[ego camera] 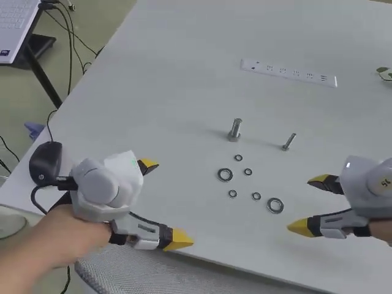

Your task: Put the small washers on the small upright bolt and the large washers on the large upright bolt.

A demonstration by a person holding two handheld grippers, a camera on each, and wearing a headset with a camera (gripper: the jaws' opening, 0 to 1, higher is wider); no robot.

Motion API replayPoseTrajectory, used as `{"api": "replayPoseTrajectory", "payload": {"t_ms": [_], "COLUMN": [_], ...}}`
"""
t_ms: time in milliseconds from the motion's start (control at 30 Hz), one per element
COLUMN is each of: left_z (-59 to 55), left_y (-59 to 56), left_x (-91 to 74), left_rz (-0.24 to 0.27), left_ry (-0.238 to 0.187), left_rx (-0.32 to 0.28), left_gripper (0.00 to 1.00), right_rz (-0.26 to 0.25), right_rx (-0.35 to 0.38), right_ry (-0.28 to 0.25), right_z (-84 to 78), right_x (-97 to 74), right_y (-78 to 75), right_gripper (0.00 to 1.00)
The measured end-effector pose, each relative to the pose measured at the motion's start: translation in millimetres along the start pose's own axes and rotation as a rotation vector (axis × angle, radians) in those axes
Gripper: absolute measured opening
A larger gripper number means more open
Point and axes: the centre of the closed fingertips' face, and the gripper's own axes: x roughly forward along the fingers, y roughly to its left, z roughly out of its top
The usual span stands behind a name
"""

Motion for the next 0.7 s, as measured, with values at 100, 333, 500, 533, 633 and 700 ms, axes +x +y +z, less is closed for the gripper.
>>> {"api": "replayPoseTrajectory", "payload": {"t_ms": [100, 333, 500, 533, 633, 700], "left_z": [-2.0, -6.8, -9.1, -8.8, -10.0, -11.3], "left_y": [1.8, 9.6, 16.0, 16.3, 15.1, 14.7], "left_x": [-1.3, 0.3, 2.6, 3.2, 5.0, 6.4], "left_rz": [0.000, 0.005, 0.020, 0.019, 0.015, 0.014], "left_ry": [0.008, 0.037, 0.060, 0.060, 0.074, 0.079], "left_rx": [0.004, 0.034, 0.038, 0.039, 0.052, 0.057], "left_gripper": [0.99, 0.98, 0.98, 0.97, 0.97, 0.97], "right_rz": [0.004, 0.003, 0.020, 0.026, 0.035, 0.046], "right_rx": [-0.025, -0.062, -0.114, -0.125, -0.154, -0.167], "right_ry": [0.040, 0.106, 0.142, 0.148, 0.164, 0.179], "right_z": [-4.4, -5.6, -8.3, -8.2, -7.9, -8.4], "right_x": [3.6, 11.9, 20.7, 22.8, 27.5, 31.0], "right_y": [-0.9, -6.0, -9.9, -9.4, -8.4, -6.5], "right_gripper": [0.70, 0.66, 0.62, 0.62, 0.61, 0.59]}}
